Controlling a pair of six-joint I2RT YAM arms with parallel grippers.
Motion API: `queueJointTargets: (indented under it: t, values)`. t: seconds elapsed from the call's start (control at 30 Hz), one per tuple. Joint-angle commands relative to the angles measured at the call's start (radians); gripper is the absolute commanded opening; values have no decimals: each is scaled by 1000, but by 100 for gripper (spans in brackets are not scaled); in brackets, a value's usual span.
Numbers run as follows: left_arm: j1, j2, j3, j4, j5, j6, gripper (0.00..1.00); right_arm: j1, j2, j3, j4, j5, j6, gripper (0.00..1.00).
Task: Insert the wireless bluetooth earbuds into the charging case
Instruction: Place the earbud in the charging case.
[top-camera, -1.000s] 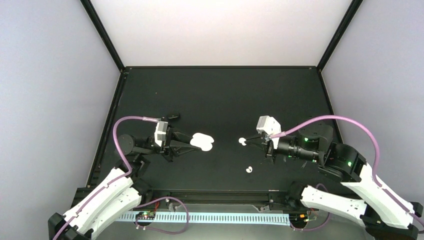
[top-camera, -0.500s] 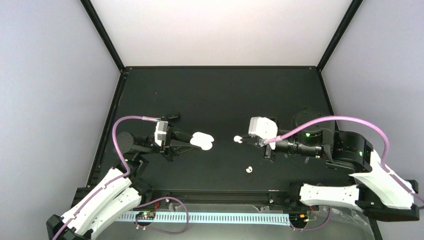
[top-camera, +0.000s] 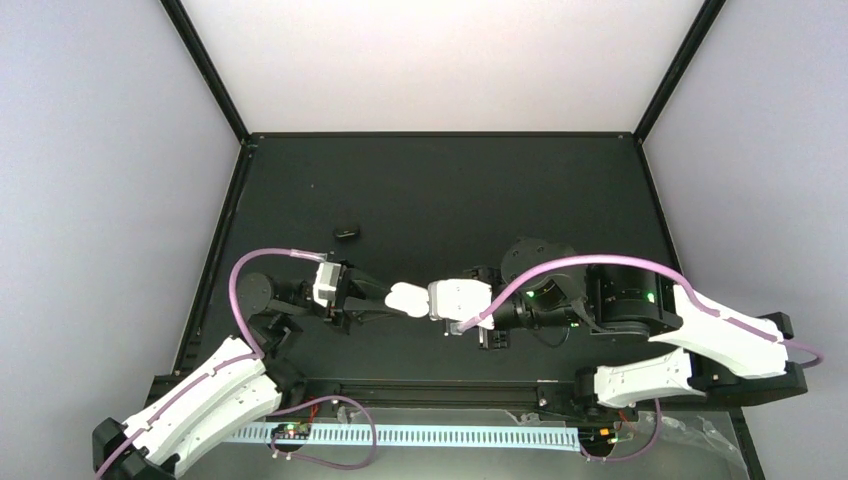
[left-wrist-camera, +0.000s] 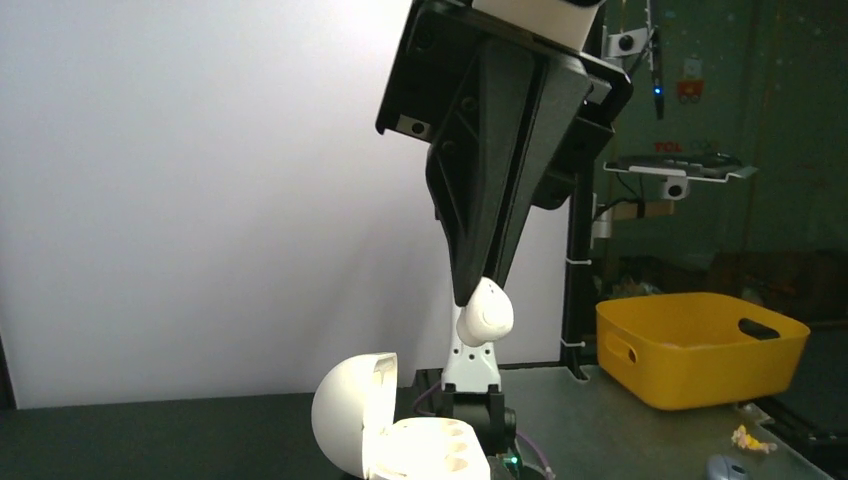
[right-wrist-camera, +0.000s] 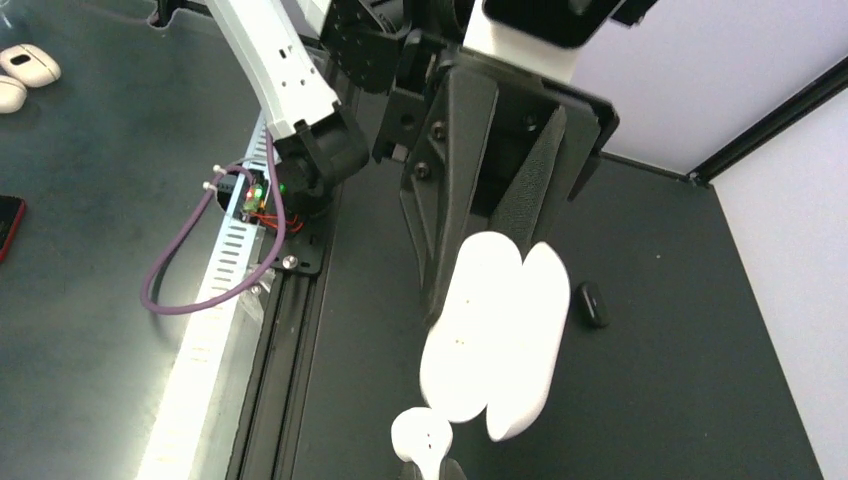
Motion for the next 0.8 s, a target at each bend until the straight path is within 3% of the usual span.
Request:
queueJointTargets:
  t: [0.0, 0.77]
  values:
    - [-28, -15, 3, 33, 16, 67, 2, 37, 22, 50, -1, 63, 4, 1]
    - [-44, -60, 12, -58, -40, 114, 2, 104, 129, 105, 6, 217, 15, 1]
